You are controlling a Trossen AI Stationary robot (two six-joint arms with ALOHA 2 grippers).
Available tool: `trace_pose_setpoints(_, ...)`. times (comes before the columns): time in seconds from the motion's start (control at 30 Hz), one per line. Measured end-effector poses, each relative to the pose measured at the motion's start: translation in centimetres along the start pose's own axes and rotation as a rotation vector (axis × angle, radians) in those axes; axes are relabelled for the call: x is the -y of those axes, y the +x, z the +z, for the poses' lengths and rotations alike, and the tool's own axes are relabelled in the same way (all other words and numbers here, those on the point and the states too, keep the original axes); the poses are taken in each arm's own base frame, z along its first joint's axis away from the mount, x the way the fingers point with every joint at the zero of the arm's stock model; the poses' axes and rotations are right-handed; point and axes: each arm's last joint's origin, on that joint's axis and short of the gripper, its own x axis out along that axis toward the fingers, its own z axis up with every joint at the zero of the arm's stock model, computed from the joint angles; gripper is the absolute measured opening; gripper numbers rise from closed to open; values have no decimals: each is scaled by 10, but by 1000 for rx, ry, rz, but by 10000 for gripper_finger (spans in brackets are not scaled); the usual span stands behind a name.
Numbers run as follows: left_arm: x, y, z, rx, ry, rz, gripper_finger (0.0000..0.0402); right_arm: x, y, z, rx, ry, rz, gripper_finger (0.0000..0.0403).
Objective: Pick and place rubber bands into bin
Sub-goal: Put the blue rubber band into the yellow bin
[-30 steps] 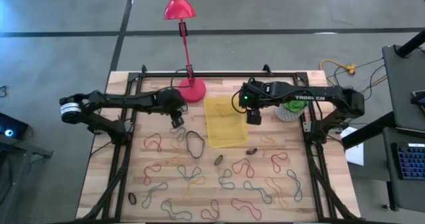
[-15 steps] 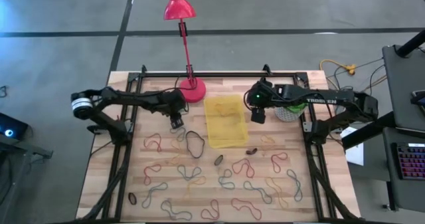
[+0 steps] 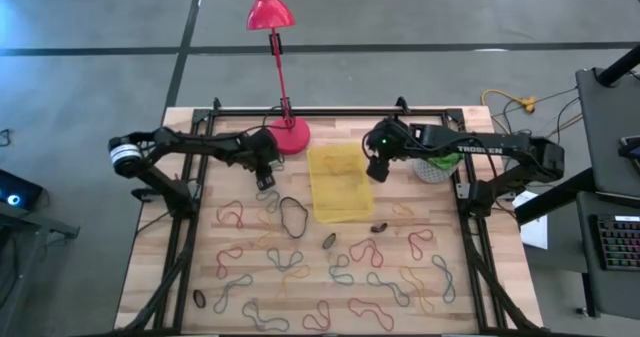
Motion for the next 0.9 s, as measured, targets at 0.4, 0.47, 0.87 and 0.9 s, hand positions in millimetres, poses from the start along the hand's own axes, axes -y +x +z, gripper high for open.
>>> trace_pose_setpoints(0.4, -14, -8, 19, 167, -117, -397, 0, 0, -2, 5, 26, 140, 2, 226)
trace_pose_setpoints(0.47, -12, -29, 31, 247, -115, -499, 0, 0, -2, 4, 25, 148, 1, 226)
trace_pose_setpoints(0.87, -22, -167, 99, 801, 1, -477, 0, 1, -2, 4, 23, 116, -18, 226)
trace_pose_setpoints(0.9, -20, -165, 105, 803, 0, -486, 0, 1, -2, 4, 22, 114, -19, 226)
